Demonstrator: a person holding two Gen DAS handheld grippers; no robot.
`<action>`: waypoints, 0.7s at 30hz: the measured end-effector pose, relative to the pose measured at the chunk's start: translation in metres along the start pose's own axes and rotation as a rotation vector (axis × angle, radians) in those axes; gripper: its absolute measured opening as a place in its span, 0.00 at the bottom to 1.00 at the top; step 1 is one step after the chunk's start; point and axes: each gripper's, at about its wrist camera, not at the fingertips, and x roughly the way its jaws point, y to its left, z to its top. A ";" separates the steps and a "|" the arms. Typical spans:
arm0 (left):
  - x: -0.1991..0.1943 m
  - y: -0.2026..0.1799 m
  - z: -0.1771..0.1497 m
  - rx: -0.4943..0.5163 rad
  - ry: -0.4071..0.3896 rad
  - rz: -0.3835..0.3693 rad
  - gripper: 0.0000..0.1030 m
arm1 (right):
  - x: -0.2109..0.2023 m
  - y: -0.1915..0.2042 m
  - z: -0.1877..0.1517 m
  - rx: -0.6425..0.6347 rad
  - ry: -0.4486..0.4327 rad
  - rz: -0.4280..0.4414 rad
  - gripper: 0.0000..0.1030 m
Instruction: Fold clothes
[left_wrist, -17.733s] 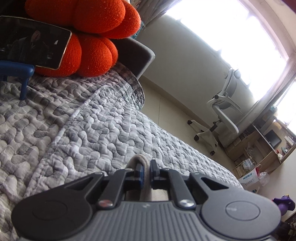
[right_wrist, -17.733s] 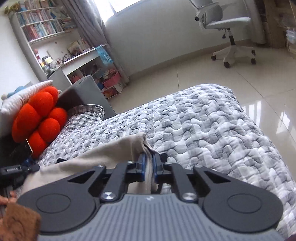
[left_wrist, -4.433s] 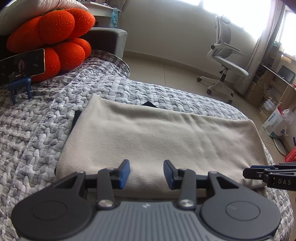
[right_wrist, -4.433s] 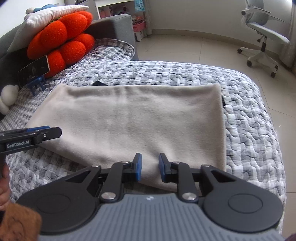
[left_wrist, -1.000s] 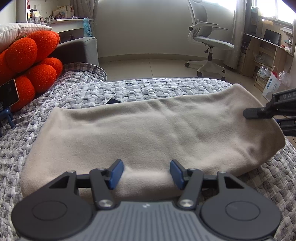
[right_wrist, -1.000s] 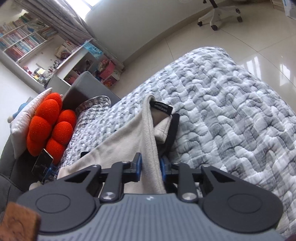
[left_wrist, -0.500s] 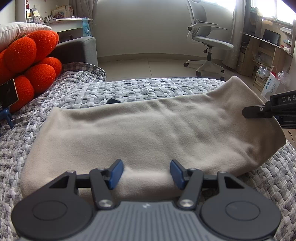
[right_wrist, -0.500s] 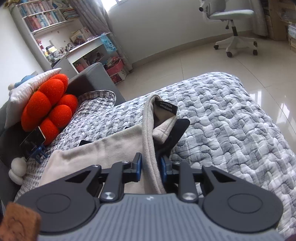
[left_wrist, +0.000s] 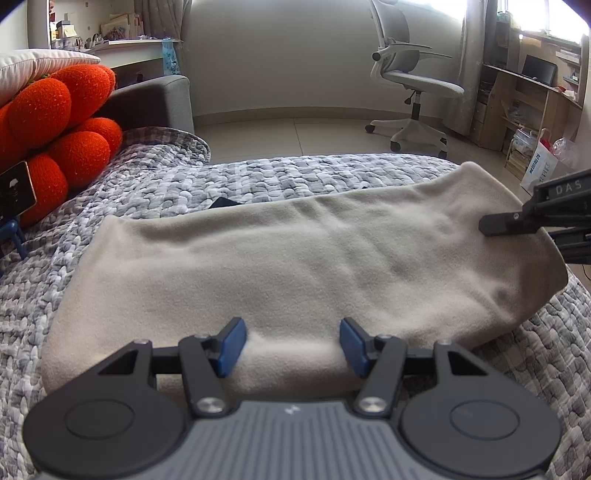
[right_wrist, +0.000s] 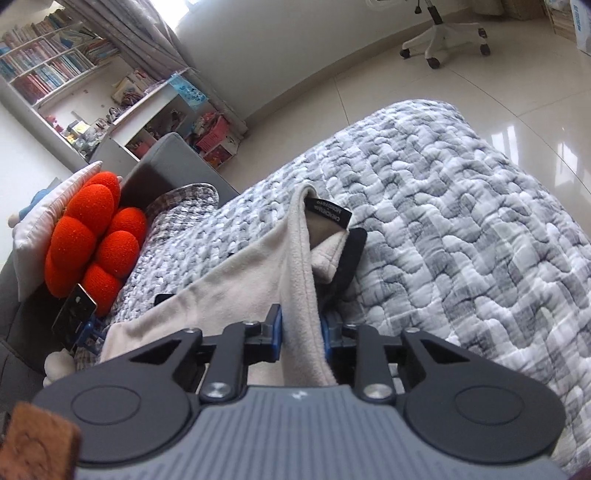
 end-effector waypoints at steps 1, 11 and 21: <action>0.000 0.000 0.000 0.000 0.000 0.000 0.57 | -0.002 0.003 0.001 0.002 -0.008 0.013 0.23; 0.013 0.003 0.017 -0.048 0.015 0.001 0.58 | -0.002 0.013 0.001 -0.031 -0.044 0.017 0.23; 0.043 -0.003 0.048 -0.026 0.003 0.060 0.67 | -0.005 0.019 0.002 -0.031 -0.067 0.049 0.23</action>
